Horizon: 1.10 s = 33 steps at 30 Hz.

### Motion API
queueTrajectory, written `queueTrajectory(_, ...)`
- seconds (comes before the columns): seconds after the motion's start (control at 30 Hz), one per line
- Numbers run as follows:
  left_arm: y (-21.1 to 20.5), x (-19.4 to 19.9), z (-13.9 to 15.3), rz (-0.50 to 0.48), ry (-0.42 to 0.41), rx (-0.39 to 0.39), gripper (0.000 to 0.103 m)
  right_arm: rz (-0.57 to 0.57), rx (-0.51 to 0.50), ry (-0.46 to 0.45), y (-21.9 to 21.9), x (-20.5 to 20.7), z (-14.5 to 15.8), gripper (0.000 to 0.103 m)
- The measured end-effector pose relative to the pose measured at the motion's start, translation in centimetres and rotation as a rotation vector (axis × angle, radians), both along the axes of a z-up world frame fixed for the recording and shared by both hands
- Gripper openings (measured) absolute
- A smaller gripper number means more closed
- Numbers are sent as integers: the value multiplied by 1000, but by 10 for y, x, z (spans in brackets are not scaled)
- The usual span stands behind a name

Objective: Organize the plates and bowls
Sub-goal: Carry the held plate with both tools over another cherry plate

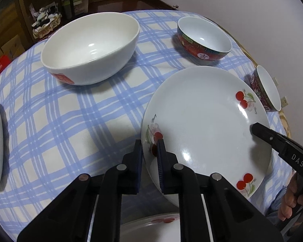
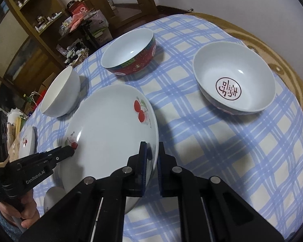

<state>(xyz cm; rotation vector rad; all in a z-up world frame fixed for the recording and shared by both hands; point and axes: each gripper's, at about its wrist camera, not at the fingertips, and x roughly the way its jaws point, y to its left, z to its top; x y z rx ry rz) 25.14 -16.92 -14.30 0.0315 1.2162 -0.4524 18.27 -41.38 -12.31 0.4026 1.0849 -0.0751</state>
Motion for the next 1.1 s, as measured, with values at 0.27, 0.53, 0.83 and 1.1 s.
queueTrajectory(0.27,5,0,4,1,8,-25,12,2,11,-3,-3,-2,0,10)
queueTrajectory(0.53,10,-5,10,10,11,-33,11,5,18,-13,-1,-5,5,10)
queueTrajectory(0.83,26,-15,27,27,1,-28,11,30,51,-33,13,-16,16,10)
queueTrajectory(1.1,62,-33,47,62,-12,-26,10,19,92,-49,42,-36,25,10)
